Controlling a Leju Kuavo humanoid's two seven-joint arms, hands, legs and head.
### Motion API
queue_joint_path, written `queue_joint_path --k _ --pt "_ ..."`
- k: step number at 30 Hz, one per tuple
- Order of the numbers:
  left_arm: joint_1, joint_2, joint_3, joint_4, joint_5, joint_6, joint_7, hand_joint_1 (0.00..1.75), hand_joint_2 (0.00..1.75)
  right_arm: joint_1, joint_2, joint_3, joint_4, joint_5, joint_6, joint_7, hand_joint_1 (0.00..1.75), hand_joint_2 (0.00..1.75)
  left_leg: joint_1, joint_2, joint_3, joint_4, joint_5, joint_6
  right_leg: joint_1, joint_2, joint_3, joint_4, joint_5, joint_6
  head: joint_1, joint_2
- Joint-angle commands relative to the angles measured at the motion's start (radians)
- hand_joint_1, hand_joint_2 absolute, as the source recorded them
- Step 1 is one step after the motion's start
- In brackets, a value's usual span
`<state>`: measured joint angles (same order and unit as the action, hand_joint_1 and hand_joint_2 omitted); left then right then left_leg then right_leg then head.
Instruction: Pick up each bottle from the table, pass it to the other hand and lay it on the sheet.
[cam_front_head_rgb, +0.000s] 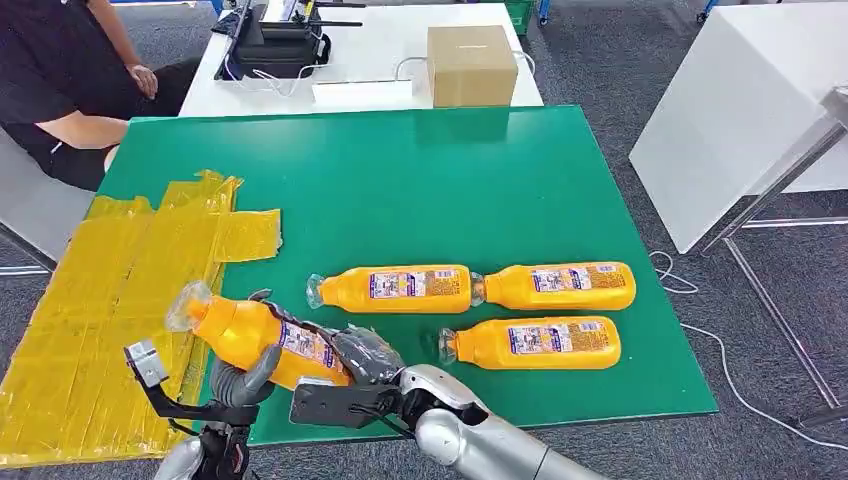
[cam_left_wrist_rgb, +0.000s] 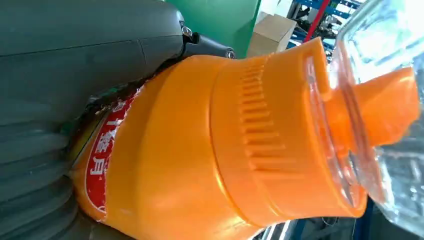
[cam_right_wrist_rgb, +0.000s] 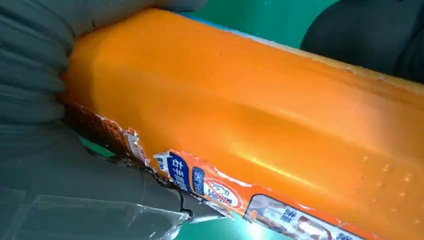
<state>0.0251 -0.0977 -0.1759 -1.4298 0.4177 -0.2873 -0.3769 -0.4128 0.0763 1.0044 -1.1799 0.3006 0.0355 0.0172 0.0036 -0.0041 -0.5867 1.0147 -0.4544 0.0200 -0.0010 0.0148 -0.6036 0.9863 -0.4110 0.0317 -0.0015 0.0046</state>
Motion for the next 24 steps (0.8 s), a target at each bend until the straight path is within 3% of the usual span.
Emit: queue_joint_path --k 1,2,3,4,7,9,13,20,24 --pt "-0.039 -0.004 -0.001 0.022 -0.021 0.018 -0.014 1.75 1.75 0.025 -0.042 -0.01 0.017 0.012 -0.058 0.007 1.41 1.75 0.0 -0.003 0.005 -0.002 -0.001 -0.001 0.0 -0.004 0.006 -0.002 -0.001 0.0 0.0 0.0" --pt "-0.033 -0.006 0.004 0.006 -0.052 0.06 -0.03 1.75 1.75 0.047 -0.045 -0.041 -0.006 0.031 -0.113 -0.012 0.0 1.75 0.0 -0.003 0.004 -0.002 0.0 -0.001 0.0 -0.004 0.005 -0.002 -0.001 0.0 0.0 0.0" --pt "-0.025 -0.007 0.009 -0.019 -0.136 0.163 -0.053 1.75 1.75 0.086 -0.051 -0.087 -0.039 0.026 -0.162 -0.019 0.0 1.75 0.0 -0.004 0.006 -0.002 -0.001 -0.001 0.001 -0.005 0.007 -0.002 -0.002 0.0 0.0 0.0" --pt "-0.022 -0.008 0.003 -0.044 -0.239 0.277 -0.075 1.75 1.75 0.128 -0.068 -0.124 -0.09 0.039 -0.209 -0.034 0.0 0.0 0.001 -0.004 0.004 -0.001 -0.001 -0.001 0.001 -0.005 0.005 -0.002 -0.002 0.0 0.0 0.0" --pt "-0.019 0.021 -0.009 -0.111 -0.479 0.52 -0.09 1.75 1.75 0.281 -0.115 -0.252 -0.259 0.046 -0.319 -0.105 0.0 0.0 0.001 -0.006 0.001 0.0 0.0 0.0 0.001 -0.006 0.003 -0.001 -0.001 0.0 0.001 0.0" --pt "-0.011 0.065 0.002 -0.152 -0.727 0.674 -0.027 1.75 1.75 0.389 -0.137 -0.336 -0.368 0.069 -0.346 -0.126 0.0 0.0 0.001 -0.007 0.005 -0.001 -0.002 -0.001 0.001 -0.009 0.008 -0.002 -0.004 0.0 0.0 0.0" --pt "0.042 0.114 0.11 -0.23 -1.104 0.778 0.105 1.75 1.75 0.56 -0.17 -0.458 -0.528 0.129 -0.396 -0.122 0.0 0.0 0.0 -0.008 0.004 -0.001 -0.003 -0.001 0.0 -0.009 0.007 -0.001 -0.006 0.002 0.0 0.0" --pt "0.049 0.107 0.121 -0.234 -1.131 0.781 0.104 1.75 1.75 0.559 -0.164 -0.468 -0.532 0.132 -0.391 -0.12 0.0 0.0 0.0 -0.004 -0.001 0.0 -0.003 0.001 0.0 -0.004 0.001 -0.001 -0.004 0.001 0.0 0.0" --pt "0.062 0.157 0.143 -0.239 -1.467 0.821 0.222 1.75 1.75 0.616 -0.215 -0.519 -0.61 0.14 -0.391 -0.1 0.0 0.0 0.0 -0.004 0.005 -0.001 -0.005 0.0 0.0 -0.005 0.007 -0.001 -0.006 0.0 0.0 0.0"
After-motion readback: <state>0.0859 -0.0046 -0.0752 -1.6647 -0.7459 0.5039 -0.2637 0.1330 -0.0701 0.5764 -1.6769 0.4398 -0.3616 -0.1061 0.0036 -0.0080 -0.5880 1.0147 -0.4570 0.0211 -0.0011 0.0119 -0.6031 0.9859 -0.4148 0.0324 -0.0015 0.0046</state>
